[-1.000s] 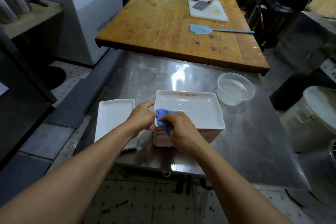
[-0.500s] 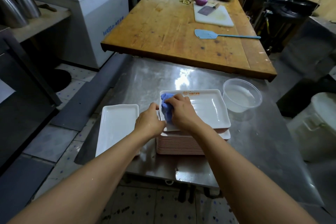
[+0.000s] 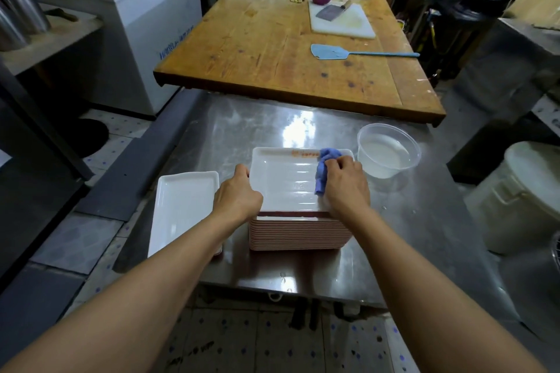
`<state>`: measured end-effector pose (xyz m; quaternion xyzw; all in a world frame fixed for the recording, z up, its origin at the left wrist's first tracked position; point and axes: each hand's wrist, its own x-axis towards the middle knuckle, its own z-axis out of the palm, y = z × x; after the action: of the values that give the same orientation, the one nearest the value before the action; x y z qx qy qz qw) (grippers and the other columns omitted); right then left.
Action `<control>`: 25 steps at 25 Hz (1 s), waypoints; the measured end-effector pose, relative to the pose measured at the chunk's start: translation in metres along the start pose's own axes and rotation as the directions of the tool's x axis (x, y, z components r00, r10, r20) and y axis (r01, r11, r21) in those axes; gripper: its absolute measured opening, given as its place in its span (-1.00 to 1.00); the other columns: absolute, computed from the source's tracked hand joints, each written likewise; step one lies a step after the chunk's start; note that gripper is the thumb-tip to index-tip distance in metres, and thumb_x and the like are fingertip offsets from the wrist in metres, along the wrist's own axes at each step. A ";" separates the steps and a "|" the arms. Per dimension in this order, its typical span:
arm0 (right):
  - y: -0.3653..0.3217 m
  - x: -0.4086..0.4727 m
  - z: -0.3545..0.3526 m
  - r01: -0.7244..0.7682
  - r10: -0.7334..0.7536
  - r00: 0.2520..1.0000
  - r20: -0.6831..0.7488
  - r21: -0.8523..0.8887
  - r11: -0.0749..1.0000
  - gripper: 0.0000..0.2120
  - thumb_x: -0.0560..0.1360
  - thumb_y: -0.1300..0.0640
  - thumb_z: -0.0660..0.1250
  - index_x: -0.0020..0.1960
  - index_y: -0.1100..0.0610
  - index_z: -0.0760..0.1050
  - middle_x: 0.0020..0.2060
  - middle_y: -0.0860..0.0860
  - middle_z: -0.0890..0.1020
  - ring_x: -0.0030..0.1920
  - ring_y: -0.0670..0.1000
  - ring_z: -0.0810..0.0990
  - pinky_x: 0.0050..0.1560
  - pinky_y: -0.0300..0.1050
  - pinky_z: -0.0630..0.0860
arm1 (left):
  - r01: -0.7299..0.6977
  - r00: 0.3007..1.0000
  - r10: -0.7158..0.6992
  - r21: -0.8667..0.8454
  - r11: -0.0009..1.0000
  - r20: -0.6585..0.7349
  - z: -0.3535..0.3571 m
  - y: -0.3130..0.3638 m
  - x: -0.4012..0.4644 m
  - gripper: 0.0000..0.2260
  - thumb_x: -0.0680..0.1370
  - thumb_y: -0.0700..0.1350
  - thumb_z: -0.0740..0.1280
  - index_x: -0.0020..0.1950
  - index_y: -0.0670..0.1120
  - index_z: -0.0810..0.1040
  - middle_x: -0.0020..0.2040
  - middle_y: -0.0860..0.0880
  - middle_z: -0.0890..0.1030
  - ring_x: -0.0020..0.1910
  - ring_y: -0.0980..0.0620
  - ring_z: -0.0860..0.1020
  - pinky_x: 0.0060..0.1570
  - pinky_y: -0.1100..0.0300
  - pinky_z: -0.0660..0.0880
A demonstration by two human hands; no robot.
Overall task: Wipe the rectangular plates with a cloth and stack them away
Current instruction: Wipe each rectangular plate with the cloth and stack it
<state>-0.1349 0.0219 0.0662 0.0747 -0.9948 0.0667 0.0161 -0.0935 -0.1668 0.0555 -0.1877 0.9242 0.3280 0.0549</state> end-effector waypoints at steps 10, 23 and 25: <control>-0.001 -0.042 -0.017 0.210 -0.255 0.954 0.158 0.256 0.944 -0.80 0.47 0.36 0.21 -0.03 0.16 0.55 0.03 0.09 0.53 0.09 0.15 0.46 0.02 -0.05 0.45 | -0.001 1.000 0.003 0.076 0.997 -0.024 -0.005 0.006 -0.010 -0.66 0.42 -0.27 0.22 0.18 -0.11 0.33 0.04 -0.15 0.56 -0.06 -0.14 0.48 -0.16 0.12 0.37; 0.037 -0.070 -0.054 0.068 0.026 0.984 -0.174 0.510 0.857 -0.86 0.41 0.38 0.21 -0.22 0.31 0.55 -0.35 -0.08 0.57 -0.29 -0.21 0.51 -0.28 -0.18 0.45 | -0.127 0.960 0.205 0.355 0.926 -0.191 -0.001 0.021 -0.045 -0.60 0.53 0.00 0.28 0.33 -0.06 0.35 0.24 -0.11 0.36 0.21 -0.12 0.37 -0.05 0.05 0.39; 0.036 -0.074 -0.059 0.068 0.044 0.981 -0.189 0.546 0.835 -0.84 0.39 0.38 0.21 -0.20 0.28 0.57 -0.38 -0.05 0.56 -0.37 -0.21 0.49 -0.31 -0.18 0.43 | -0.351 0.895 0.430 0.405 0.844 -0.121 0.007 0.028 -0.052 -0.61 0.51 0.11 0.30 0.28 -0.02 0.46 0.20 -0.03 0.43 0.22 -0.05 0.34 0.03 0.07 0.39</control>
<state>-0.0655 0.0763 0.1170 0.0756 -0.9268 0.3563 0.0909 -0.0562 -0.1265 0.0777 -0.0139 0.9887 0.1294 -0.0749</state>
